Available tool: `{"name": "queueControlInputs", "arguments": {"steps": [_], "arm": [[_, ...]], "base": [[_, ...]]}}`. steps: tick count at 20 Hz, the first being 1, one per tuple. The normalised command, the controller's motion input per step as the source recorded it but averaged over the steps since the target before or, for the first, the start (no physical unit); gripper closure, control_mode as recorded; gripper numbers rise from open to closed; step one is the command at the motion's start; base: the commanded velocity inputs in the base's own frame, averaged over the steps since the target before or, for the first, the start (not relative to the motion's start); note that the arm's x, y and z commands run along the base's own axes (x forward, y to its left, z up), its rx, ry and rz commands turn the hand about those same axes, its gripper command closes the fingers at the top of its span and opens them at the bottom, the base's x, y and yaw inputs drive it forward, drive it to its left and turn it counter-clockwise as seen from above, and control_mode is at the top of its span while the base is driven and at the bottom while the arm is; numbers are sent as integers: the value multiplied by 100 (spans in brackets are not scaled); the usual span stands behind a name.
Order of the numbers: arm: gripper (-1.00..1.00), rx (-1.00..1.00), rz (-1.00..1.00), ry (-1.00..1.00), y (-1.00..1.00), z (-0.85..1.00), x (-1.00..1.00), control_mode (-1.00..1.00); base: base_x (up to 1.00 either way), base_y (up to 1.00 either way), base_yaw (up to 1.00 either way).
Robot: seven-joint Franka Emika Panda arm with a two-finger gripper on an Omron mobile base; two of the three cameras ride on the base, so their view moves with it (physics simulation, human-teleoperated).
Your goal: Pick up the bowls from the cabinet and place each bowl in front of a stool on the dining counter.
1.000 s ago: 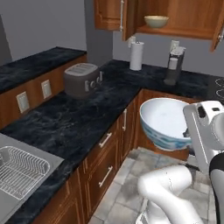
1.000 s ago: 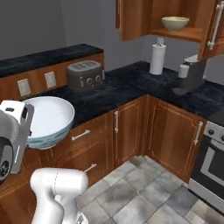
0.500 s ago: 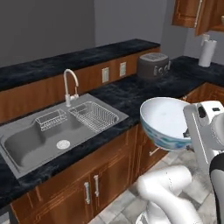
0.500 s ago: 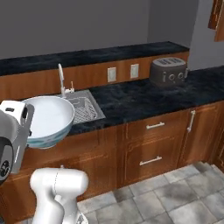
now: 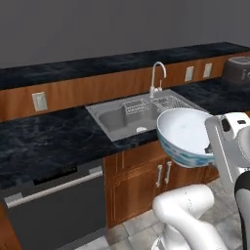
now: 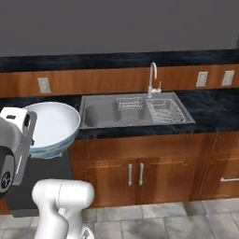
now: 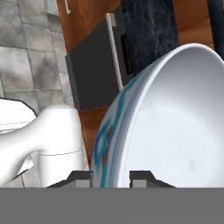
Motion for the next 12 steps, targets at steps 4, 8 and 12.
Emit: {"name": "queueControlInputs", "arguments": {"steps": [4,8,12], "arm": [[100,0,0,0,0,0,0,100],[100,0,0,0,0,0,0,100],[100,0,0,0,0,0,0,100]], "base": [[-58,100,39],[-7,100,30],[0,100,19]]}}
